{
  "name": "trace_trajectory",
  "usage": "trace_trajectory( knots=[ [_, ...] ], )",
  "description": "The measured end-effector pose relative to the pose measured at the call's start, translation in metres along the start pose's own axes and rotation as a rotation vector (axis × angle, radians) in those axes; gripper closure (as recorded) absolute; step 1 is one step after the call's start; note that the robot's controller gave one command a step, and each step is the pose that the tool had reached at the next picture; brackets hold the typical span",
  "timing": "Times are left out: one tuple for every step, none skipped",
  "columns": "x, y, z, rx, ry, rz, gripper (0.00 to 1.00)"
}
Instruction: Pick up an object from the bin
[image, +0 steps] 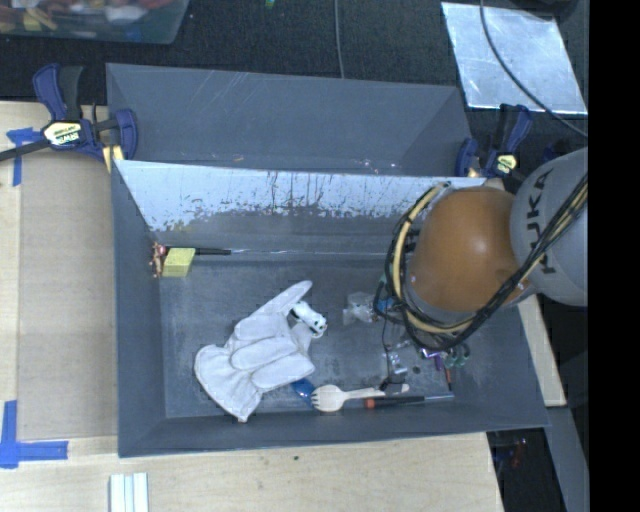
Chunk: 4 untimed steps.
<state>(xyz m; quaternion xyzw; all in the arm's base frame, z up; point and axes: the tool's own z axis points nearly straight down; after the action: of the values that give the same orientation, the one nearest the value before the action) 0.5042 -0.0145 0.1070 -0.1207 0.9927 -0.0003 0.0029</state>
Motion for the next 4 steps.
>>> trace_trajectory(
  knots=[
    [-0.076,0.04,0.001,-0.008,-0.001,-0.061,0.0],
    [-0.009,-0.002,-0.026,0.003,0.011,0.095,0.0],
    [-0.071,0.044,-0.018,-0.005,-0.001,-0.07,0.0],
    [-0.06,0.028,-0.003,0.001,0.008,-0.171,0.0]
  ],
)
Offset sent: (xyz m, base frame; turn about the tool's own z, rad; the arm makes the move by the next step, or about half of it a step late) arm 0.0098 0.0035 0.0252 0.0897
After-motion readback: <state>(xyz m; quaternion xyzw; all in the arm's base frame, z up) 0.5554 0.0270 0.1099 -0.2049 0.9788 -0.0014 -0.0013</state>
